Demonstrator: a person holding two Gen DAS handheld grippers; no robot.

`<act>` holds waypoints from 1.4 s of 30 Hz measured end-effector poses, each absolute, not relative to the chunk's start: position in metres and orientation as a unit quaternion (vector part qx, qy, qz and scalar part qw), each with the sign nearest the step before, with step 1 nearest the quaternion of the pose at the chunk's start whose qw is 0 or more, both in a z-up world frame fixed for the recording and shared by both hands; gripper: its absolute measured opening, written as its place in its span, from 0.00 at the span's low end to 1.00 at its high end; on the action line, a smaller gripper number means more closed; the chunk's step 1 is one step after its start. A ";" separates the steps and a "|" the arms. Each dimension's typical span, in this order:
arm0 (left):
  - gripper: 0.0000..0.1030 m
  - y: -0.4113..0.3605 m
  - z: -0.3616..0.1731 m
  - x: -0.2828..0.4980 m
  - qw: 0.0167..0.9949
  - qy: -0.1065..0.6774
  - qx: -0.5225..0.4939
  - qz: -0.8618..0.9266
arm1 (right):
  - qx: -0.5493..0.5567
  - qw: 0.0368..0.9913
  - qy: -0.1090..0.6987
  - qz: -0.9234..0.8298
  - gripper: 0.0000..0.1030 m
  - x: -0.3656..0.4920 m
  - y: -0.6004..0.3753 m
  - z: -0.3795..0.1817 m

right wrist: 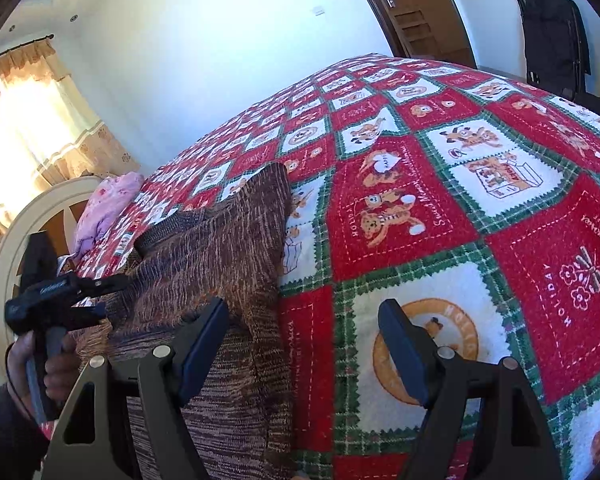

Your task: Fold small clothes

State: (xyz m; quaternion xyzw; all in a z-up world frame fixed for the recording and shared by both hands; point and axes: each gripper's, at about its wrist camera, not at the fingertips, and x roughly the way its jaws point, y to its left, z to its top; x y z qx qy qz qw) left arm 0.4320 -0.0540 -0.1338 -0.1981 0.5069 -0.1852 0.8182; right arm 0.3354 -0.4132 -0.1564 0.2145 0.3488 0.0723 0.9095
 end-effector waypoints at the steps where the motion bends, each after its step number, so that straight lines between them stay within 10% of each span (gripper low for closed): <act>1: 0.66 -0.054 -0.132 0.434 0.822 0.499 -0.204 -0.186 | 0.214 0.909 0.349 0.072 0.76 0.335 -0.413 -0.157; 4: 0.14 -0.062 -0.117 0.428 0.862 0.451 -0.163 -0.166 | 0.214 0.909 0.350 0.073 0.76 0.335 -0.412 -0.157; 12: 0.14 -0.088 -0.114 0.400 0.912 0.384 -0.012 -0.143 | 0.212 0.909 0.352 0.072 0.76 0.336 -0.411 -0.158; 18: 0.32 -0.062 -0.128 0.409 0.903 0.409 -0.059 -0.119 | 0.208 0.909 0.354 0.070 0.76 0.337 -0.410 -0.159; 28: 0.31 -0.040 -0.134 0.416 0.867 0.434 -0.190 -0.153 | 0.201 0.910 0.356 0.067 0.77 0.337 -0.408 -0.159; 42: 0.14 -0.056 -0.104 0.390 0.925 0.358 -0.075 -0.102 | 0.201 0.910 0.356 0.066 0.77 0.337 -0.407 -0.159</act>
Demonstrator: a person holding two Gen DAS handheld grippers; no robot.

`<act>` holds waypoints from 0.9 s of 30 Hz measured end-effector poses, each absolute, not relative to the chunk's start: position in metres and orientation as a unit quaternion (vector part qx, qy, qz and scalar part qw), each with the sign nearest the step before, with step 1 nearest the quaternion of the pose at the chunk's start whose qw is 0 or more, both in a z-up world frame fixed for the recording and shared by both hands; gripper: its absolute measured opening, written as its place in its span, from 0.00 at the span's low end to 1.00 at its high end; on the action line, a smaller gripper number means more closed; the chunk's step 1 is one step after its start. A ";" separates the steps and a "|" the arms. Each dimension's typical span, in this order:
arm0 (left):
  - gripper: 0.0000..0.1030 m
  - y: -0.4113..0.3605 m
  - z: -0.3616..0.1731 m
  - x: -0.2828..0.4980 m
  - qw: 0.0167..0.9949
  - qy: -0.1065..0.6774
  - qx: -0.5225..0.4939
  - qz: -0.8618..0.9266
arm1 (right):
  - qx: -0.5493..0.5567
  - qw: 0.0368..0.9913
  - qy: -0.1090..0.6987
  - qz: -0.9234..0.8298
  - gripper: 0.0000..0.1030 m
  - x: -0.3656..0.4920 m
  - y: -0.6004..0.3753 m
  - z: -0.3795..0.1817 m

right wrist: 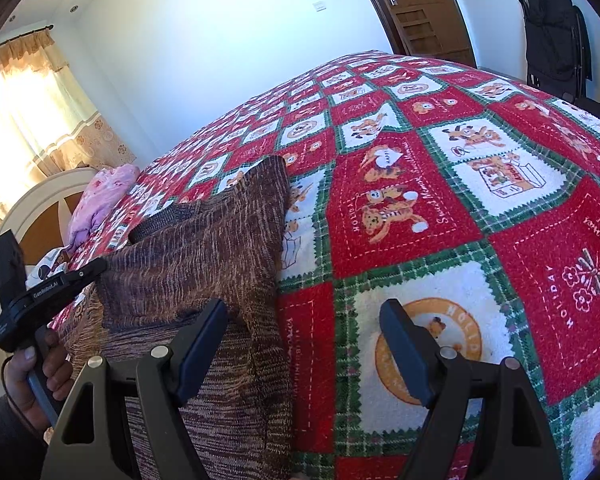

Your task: Fold small clothes

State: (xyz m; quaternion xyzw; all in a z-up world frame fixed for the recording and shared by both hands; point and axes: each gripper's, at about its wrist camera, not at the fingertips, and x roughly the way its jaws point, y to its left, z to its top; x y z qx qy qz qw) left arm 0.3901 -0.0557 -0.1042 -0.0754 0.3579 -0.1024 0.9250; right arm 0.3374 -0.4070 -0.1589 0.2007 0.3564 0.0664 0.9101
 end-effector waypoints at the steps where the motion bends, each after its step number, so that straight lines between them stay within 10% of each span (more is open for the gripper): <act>1: 0.18 -0.058 -0.112 0.398 0.921 0.380 -0.050 -0.074 | 0.201 0.910 0.356 0.067 0.77 0.337 -0.407 -0.159; 8: 0.38 -0.056 -0.122 0.395 0.906 0.420 -0.018 -0.056 | 0.176 0.920 0.345 0.058 0.77 0.331 -0.401 -0.146; 11: 0.67 -0.062 -0.115 0.384 0.917 0.396 0.007 -0.056 | 0.133 0.917 0.358 0.112 0.77 0.338 -0.367 -0.125; 27: 0.69 -0.040 -0.128 0.354 0.906 0.418 -0.020 -0.073 | 0.034 0.887 0.433 0.155 0.77 0.378 -0.296 -0.126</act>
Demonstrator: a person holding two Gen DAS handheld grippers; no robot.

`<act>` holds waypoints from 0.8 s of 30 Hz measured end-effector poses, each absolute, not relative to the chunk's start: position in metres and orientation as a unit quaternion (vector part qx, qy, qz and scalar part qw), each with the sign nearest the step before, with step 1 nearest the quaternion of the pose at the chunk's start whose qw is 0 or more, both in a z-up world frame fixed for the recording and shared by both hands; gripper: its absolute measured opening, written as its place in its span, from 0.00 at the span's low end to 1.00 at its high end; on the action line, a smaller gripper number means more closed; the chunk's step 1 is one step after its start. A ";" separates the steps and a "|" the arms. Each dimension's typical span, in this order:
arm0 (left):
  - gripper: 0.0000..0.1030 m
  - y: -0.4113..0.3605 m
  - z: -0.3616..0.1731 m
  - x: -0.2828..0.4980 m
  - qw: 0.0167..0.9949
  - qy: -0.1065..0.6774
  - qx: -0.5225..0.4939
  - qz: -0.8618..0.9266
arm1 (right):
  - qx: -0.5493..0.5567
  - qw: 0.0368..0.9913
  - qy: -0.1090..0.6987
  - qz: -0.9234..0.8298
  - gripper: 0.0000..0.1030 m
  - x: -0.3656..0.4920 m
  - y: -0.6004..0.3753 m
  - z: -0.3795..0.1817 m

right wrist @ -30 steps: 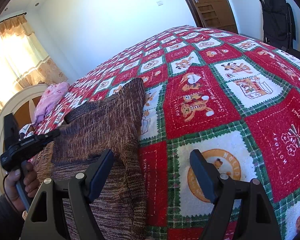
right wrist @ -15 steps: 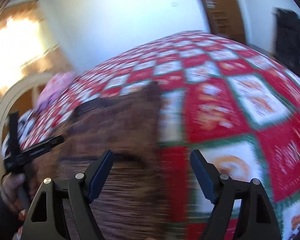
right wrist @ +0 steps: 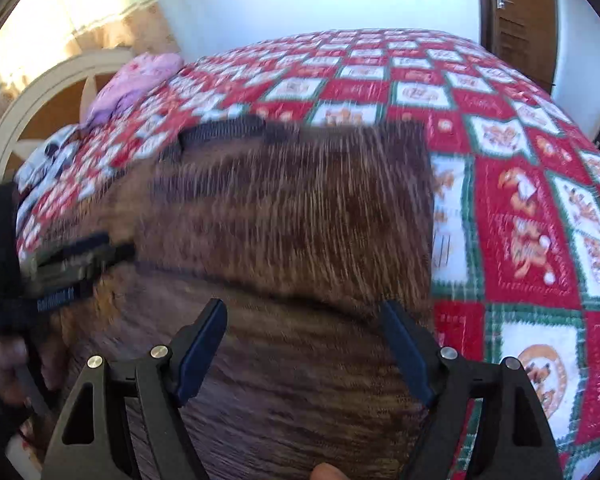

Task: Fold small clothes
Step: 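Close the left tool on the other sleeve cuff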

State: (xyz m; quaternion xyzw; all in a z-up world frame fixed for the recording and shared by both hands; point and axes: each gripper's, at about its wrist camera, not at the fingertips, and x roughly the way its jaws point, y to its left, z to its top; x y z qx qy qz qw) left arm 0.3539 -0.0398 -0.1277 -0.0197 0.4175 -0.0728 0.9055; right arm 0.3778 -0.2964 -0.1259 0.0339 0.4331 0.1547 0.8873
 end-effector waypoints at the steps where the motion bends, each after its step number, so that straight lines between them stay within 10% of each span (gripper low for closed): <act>1: 0.69 -0.034 -0.123 0.350 0.909 0.410 -0.027 -0.073 | 0.026 0.891 0.423 0.160 0.77 0.381 -0.287 -0.120; 10: 0.91 0.078 -0.092 0.306 0.934 0.356 -0.025 0.019 | -0.036 0.874 0.454 0.170 0.78 0.376 -0.236 -0.154; 24: 0.91 0.275 -0.126 0.298 0.896 0.365 -0.135 0.213 | -0.006 0.872 0.455 0.179 0.78 0.357 -0.221 -0.142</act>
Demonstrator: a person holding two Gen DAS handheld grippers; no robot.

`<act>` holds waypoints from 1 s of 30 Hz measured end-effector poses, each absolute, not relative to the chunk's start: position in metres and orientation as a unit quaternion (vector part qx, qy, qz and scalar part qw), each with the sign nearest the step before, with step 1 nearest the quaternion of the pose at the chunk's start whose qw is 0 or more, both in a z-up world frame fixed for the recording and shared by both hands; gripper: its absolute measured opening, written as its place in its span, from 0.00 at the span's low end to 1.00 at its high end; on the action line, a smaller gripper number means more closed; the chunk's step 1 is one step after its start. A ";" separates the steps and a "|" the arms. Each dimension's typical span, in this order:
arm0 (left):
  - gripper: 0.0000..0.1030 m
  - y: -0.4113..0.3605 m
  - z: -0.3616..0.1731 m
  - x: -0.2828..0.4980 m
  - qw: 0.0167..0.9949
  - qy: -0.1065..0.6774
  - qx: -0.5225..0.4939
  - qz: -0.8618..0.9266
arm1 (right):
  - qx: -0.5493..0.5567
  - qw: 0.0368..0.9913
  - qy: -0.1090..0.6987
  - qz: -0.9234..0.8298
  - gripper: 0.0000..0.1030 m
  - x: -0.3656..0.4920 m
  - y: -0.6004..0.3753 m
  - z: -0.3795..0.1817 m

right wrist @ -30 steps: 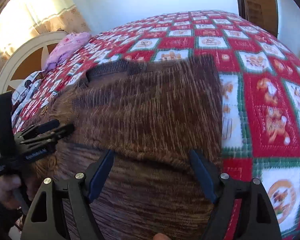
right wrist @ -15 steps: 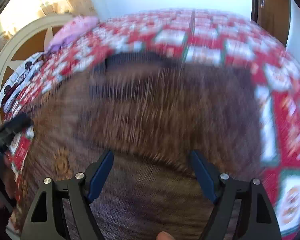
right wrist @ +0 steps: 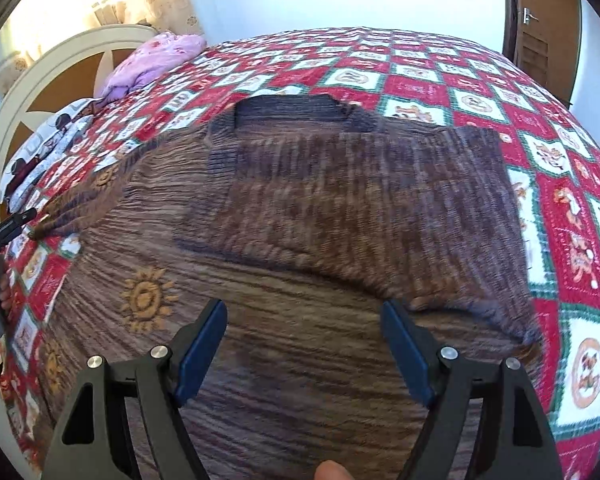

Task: Fold small clothes
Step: 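Close the left tool on the other sleeve cuff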

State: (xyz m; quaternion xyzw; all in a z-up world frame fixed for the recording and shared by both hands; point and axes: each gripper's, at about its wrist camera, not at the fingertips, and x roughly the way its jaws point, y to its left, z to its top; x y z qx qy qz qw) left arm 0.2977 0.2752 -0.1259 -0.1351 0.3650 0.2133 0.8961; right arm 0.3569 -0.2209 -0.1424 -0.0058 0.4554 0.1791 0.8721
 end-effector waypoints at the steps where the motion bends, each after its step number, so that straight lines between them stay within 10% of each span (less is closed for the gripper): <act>1: 0.91 0.278 -0.130 0.302 0.894 0.369 -0.144 0.208 | -0.006 0.872 0.455 0.183 0.78 0.355 -0.218 -0.142; 19: 0.31 0.282 -0.145 0.316 0.884 0.405 -0.191 0.137 | 0.003 0.875 0.439 0.206 0.78 0.335 -0.201 -0.135; 30: 0.52 0.280 -0.146 0.308 0.873 0.425 -0.172 0.168 | 0.011 0.876 0.432 0.215 0.78 0.327 -0.201 -0.131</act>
